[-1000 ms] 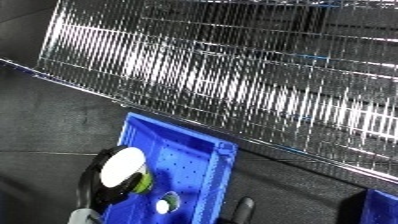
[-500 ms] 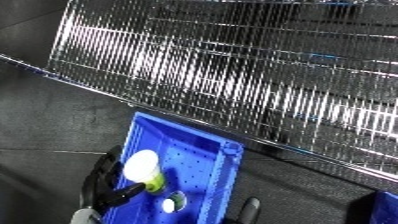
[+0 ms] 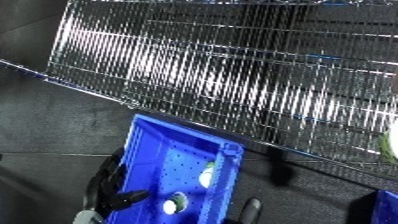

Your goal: Pick up the object and place it into the box

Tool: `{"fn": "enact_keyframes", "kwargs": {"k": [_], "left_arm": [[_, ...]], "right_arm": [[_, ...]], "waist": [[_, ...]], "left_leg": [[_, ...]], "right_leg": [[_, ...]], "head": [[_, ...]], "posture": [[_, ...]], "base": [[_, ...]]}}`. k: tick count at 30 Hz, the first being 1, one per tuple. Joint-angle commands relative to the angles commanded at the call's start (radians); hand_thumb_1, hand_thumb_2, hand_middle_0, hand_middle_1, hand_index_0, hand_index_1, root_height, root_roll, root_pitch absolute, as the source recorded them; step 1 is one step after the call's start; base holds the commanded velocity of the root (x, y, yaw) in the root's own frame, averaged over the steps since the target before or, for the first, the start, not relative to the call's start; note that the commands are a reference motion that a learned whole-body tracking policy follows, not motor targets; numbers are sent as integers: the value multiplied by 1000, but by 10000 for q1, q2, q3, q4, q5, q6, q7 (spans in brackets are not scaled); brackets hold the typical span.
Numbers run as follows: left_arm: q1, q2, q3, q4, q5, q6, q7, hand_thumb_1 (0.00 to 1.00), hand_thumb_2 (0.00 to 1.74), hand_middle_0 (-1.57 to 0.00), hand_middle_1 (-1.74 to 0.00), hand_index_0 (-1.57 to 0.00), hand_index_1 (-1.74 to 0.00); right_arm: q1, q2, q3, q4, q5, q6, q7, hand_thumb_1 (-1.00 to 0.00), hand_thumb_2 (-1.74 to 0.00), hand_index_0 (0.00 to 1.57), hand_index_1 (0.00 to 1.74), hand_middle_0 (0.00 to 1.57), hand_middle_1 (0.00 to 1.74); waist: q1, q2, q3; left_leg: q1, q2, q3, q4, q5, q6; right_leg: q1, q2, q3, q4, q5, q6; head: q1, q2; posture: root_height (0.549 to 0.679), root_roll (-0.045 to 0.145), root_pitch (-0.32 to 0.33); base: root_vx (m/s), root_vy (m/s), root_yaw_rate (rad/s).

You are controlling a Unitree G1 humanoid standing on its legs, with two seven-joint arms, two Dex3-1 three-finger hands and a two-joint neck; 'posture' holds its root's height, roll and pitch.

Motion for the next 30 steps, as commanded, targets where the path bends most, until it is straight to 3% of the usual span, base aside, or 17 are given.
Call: {"fn": "enact_keyframes", "kwargs": {"k": [7,14,16,17,24,30], "left_arm": [[5,-131,-384,-247,498,62,-321,0,0,0,0,0,0],[-25,-257,-1011,-407,1222,679,-363,0,0,0,0,0,0],[-20,-293,-1150,-380,1297,909,-599,100,174,-157,-174,-157,-174],[-18,-312,-1221,-363,1331,1033,-741,150,261,-235,-261,-235,-261],[-80,-439,-1703,-184,1563,1457,-1115,150,261,-235,-261,-235,-261],[-88,-473,-1854,-277,1411,1592,-1016,150,261,-235,-261,-235,-261]], "right_arm": [[-171,-54,-14,-54,-104,127,-182,0,0,0,0,0,0],[-423,-141,-40,-115,-166,176,-368,0,0,0,0,0,0],[-511,-180,-70,-112,-192,150,-405,0,0,0,0,0,0],[-559,-205,-95,-104,-201,115,-426,0,0,0,0,0,0],[-881,-466,-228,-125,-434,-50,-558,0,0,0,0,0,0],[-958,-625,-279,-266,-795,-138,-493,0,0,0,0,0,0]], "waist": [[-74,140,0],[-186,289,0],[-238,342,0],[-269,383,0],[-537,782,0],[-739,943,0]], "left_leg": [[-10,26,114,16,-9,-12],[-80,49,209,164,-48,-11],[-66,66,238,161,-42,-4],[-58,75,254,145,-26,-3],[78,151,384,-111,166,-19],[177,185,468,-230,215,-31]], "right_leg": [[-66,35,77,-102,162,65],[-193,65,201,-102,348,134],[-209,77,251,-144,417,152],[-218,81,277,-160,447,161],[-292,52,428,-161,542,204],[-356,19,489,-80,560,212]], "head": [[1406,39],[3634,9],[4428,22],[4882,16],[6897,105],[7884,192]], "posture": [[648,34,78],[648,32,78],[648,32,78],[648,32,78],[648,33,76],[647,35,73]], "base": [[-26,9,-97],[-28,1,-77],[-28,-11,-79],[-38,-13,-71],[-40,35,-95],[-32,40,-134]]}}
